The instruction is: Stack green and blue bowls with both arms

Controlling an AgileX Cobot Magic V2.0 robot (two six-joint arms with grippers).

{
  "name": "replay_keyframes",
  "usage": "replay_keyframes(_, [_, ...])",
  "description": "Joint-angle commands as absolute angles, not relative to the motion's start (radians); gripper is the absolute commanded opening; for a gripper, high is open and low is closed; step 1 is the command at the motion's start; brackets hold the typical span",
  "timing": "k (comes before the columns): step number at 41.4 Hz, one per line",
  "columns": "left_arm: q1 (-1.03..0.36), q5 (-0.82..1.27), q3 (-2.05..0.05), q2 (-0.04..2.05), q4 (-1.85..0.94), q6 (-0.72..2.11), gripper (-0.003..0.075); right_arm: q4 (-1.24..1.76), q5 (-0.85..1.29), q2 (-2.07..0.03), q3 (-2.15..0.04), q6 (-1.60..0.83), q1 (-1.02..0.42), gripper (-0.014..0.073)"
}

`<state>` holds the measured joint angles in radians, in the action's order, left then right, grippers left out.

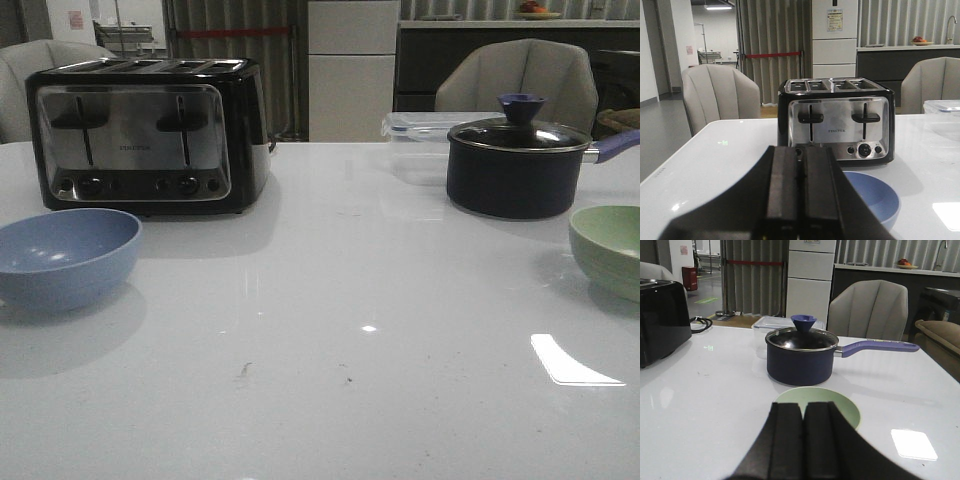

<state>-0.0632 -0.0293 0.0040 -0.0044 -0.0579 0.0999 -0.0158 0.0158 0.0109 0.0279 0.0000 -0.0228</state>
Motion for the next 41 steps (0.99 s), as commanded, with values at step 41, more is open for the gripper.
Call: replay_keyframes(41, [-0.07, 0.484, -0.638, 0.415, -0.065, 0.089, 0.0093, 0.011, 0.583, -0.445, -0.603, 0.0, -0.018, 0.0057])
